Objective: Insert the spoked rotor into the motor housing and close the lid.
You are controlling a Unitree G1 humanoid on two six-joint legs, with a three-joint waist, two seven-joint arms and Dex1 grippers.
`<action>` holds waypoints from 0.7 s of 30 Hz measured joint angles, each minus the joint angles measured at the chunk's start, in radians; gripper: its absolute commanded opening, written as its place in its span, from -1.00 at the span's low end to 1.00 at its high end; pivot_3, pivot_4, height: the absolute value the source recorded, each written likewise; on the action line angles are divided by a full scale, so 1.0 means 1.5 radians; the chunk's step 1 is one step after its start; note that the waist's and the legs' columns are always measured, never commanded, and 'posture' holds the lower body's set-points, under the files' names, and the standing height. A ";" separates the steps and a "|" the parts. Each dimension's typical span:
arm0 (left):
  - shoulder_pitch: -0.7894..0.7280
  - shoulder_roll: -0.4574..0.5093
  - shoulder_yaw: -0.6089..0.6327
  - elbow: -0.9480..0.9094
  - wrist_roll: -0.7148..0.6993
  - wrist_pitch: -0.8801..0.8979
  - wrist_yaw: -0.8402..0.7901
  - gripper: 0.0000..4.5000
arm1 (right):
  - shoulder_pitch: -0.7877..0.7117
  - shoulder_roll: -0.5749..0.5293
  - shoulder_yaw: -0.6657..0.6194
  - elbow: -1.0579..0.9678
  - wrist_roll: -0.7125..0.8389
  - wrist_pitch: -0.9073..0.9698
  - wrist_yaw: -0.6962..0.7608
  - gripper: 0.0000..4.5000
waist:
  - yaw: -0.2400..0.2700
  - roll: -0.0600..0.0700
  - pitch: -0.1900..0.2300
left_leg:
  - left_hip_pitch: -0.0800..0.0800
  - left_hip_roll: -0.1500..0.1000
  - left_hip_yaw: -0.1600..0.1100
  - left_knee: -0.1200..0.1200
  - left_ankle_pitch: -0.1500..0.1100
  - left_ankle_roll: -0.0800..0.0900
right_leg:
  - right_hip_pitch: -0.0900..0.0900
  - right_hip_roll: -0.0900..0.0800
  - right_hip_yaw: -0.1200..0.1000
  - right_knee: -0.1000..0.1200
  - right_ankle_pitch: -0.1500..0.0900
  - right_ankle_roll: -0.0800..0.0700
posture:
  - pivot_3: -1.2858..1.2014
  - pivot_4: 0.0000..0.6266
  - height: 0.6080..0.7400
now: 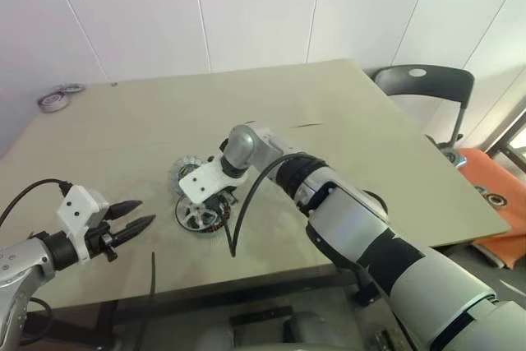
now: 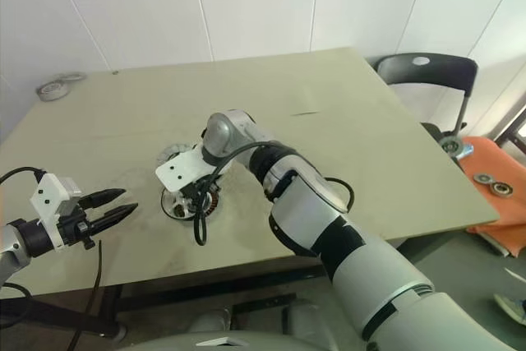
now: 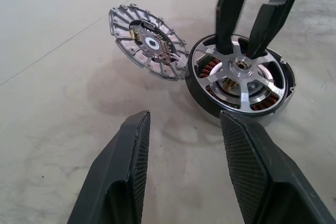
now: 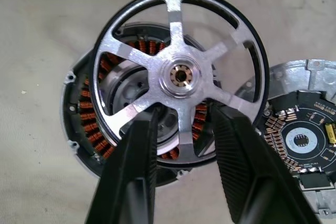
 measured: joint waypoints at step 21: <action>-0.022 0.000 -0.014 0.012 0.001 0.000 -0.001 0.01 | 0.003 -0.020 0.000 -0.001 0.000 -0.022 0.052 -0.33 | 0.000 0.000 0.000 | 0.000 0.000 0.000 0.000 0.000 0.000 | 0.000 0.000 0.000 0.000 0.000 0.000 | 0.03 -1.00 1.00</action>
